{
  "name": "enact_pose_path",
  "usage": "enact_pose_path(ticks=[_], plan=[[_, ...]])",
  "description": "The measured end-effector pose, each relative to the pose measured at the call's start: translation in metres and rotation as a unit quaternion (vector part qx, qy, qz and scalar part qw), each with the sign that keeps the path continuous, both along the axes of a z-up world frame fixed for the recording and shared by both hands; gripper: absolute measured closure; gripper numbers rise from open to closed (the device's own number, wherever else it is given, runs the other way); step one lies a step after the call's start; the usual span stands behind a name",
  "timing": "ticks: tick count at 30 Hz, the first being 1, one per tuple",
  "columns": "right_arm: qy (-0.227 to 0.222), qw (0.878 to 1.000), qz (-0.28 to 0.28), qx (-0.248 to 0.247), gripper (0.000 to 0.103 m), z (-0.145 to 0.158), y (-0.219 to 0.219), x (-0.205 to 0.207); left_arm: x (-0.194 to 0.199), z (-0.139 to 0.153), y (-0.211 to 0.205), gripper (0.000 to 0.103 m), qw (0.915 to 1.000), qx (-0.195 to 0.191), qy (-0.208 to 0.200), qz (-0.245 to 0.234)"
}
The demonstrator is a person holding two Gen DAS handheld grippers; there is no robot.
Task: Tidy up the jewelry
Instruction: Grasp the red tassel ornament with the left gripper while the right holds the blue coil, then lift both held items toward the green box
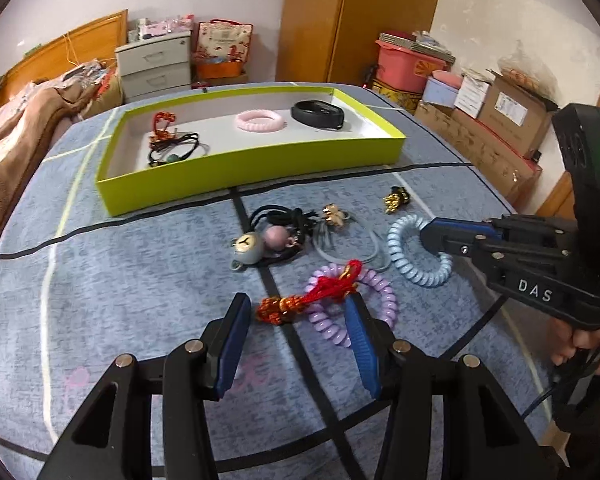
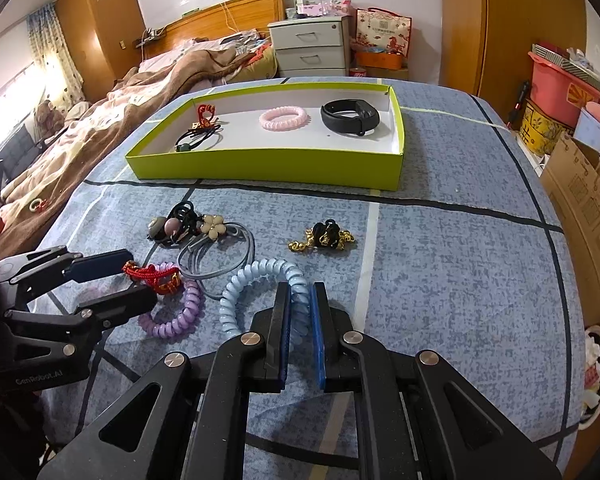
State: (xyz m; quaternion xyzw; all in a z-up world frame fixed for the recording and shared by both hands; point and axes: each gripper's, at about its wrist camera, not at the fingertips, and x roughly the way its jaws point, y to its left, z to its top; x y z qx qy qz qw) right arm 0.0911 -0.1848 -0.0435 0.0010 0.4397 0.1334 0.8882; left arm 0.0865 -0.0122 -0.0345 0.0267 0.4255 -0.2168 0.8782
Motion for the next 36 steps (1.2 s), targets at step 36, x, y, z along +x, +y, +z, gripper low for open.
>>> enact_pose_path(ticks=[36], plan=[[-0.018,0.999,-0.024,0.030,0.093,0.012,-0.016,-0.002,0.010,0.027,0.036,0.088,0.9946,-0.076,-0.027,0.066]])
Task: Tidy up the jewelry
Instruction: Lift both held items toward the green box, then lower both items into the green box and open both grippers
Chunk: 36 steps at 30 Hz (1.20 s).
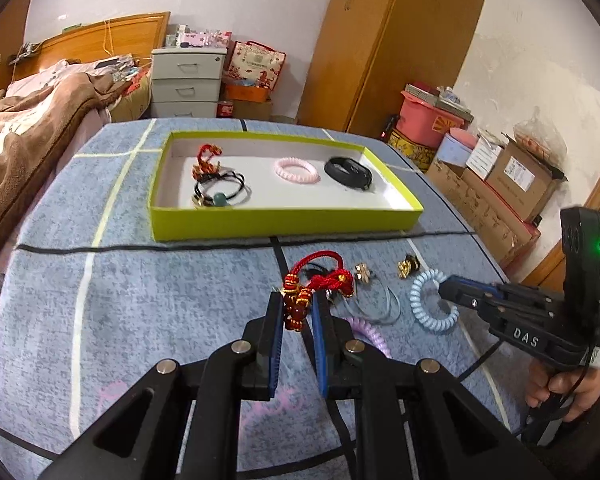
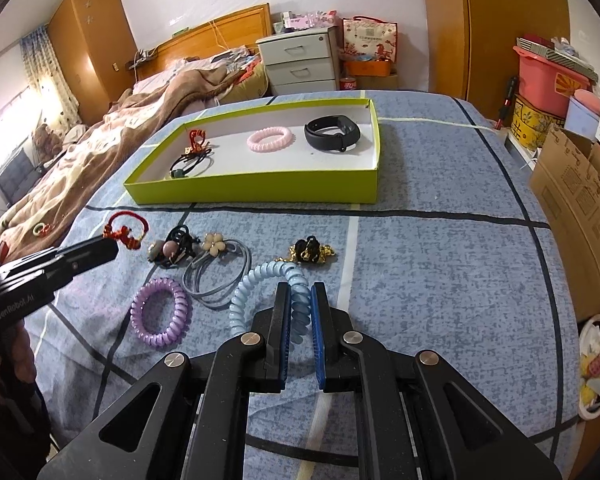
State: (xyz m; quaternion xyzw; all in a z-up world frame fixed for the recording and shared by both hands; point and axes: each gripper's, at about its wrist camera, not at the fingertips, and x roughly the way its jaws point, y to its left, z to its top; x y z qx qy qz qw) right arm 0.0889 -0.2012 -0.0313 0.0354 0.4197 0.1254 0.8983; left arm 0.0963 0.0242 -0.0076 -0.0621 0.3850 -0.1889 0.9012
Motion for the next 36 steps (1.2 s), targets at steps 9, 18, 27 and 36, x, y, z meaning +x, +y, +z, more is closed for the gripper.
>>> enact_pose_path(ticks=[9,18,27,36], plan=[[-0.017,1.000,-0.003,0.014,0.093,0.021,-0.004,0.017,0.025,0.020,0.009,0.088,0.9997,-0.009,-0.015,0.016],[-0.030,0.999,-0.013,0.026,0.093,0.039,-0.001,0.059,0.069,0.025,0.007,0.088,0.9996,-0.011,-0.010,0.025],[-0.015,0.999,-0.026,0.021,0.093,0.033,-0.002,0.102,0.112,0.014,0.001,0.088,0.9992,0.002,0.013,0.038],[0.024,0.999,-0.029,0.008,0.093,0.012,-0.005,0.132,0.148,0.007,-0.012,0.088,0.9987,0.015,0.032,0.038]])
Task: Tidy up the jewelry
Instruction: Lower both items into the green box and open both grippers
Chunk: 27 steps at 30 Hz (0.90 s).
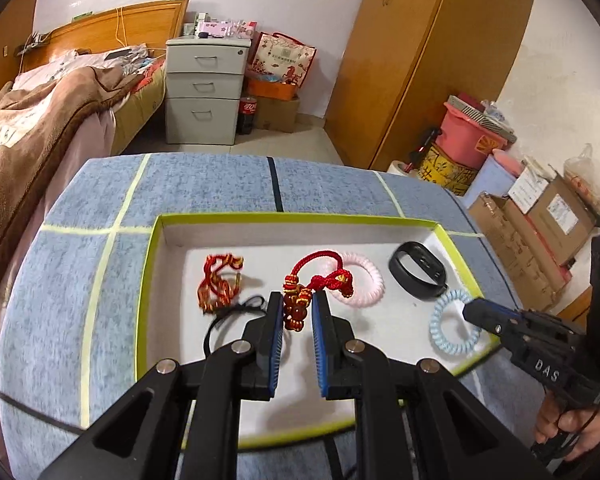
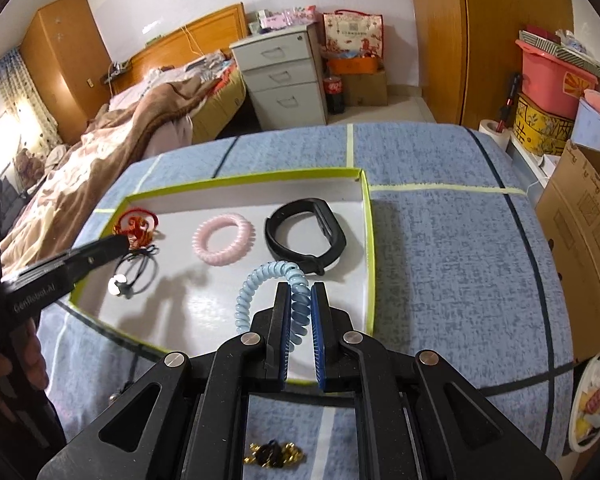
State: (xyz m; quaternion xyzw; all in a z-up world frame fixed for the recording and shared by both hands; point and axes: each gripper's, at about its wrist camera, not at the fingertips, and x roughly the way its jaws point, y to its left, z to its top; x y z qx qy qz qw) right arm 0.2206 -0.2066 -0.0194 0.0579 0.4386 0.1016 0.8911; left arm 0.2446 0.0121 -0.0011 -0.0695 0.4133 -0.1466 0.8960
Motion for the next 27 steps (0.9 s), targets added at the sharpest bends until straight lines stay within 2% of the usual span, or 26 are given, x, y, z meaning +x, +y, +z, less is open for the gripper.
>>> enact_pose_path(ticks=[8,23,25,27], plan=[[0.016,1.000,0.006,-0.007,0.093,-0.009,-0.002,0.006,0.019,-0.012,-0.003,0.088,0.9997,0.002,0.021,0.012],[0.024,0.999,0.018,-0.011,0.093,-0.015,0.001,0.011,0.026,-0.028,-0.008,0.087,0.9985,0.009,0.047,0.025],[0.023,0.999,0.018,-0.012,0.093,-0.015,0.001,0.011,0.026,-0.028,-0.010,0.085,0.9985,0.022,0.044,0.026],[0.024,0.999,0.018,-0.013,0.093,-0.015,0.001,0.012,0.025,-0.028,-0.010,0.079,0.9986,0.015,0.045,0.022]])
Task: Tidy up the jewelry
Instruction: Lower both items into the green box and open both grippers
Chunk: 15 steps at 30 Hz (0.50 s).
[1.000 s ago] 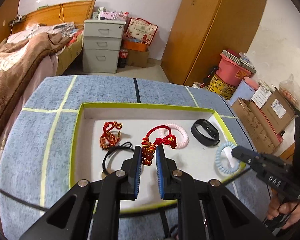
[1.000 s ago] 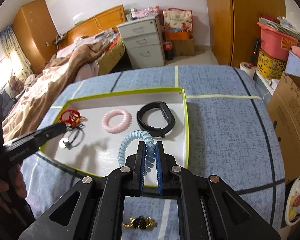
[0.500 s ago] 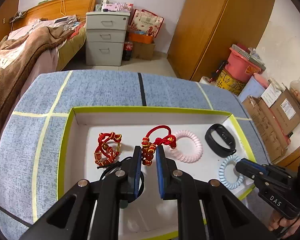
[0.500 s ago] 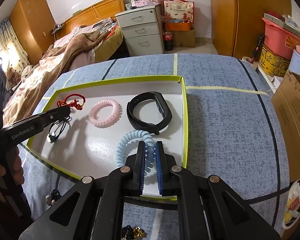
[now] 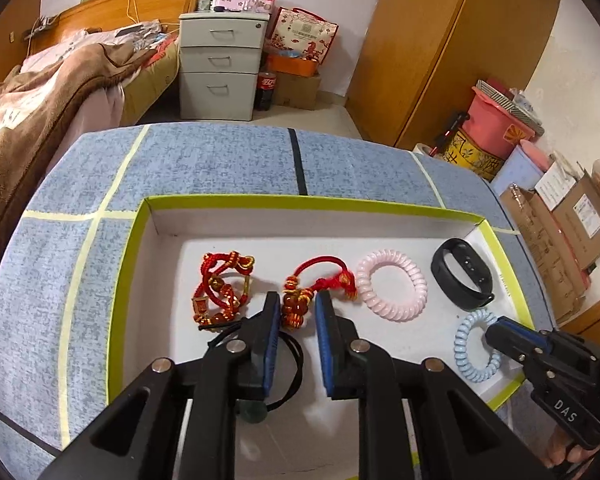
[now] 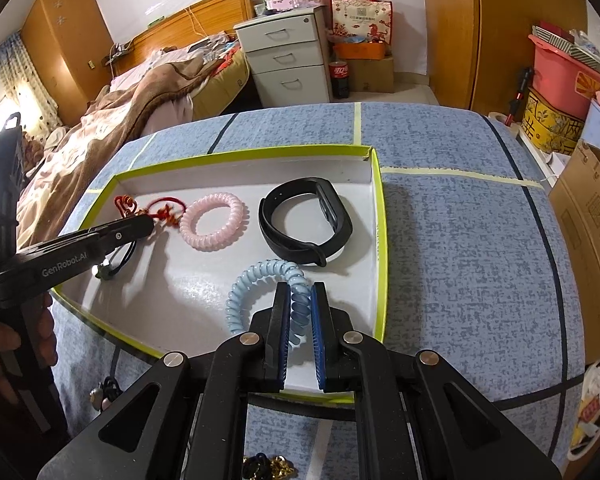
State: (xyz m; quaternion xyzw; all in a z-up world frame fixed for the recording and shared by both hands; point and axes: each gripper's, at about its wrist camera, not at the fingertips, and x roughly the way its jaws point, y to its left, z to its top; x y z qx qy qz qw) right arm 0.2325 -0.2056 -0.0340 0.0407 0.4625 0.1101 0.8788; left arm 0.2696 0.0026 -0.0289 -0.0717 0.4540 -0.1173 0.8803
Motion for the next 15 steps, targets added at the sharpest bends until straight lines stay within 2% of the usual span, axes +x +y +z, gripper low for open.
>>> enact_pose_path(ticks=[8,12,15], plan=[[-0.002,1.000,-0.005,0.003,0.091,0.002,-0.003,0.000,-0.004,0.001,0.006,0.068,1.0000,-0.006,0.000,0.002],[-0.009,1.000,-0.005,0.012,0.080,0.004,-0.004,-0.004,-0.011,0.005,0.006,0.060,0.9999,-0.004,-0.009,-0.003],[-0.012,1.000,-0.007,0.010,0.079,0.005,-0.005,-0.007,-0.018,0.010,0.009,0.058,0.9998,-0.009,-0.018,-0.004]])
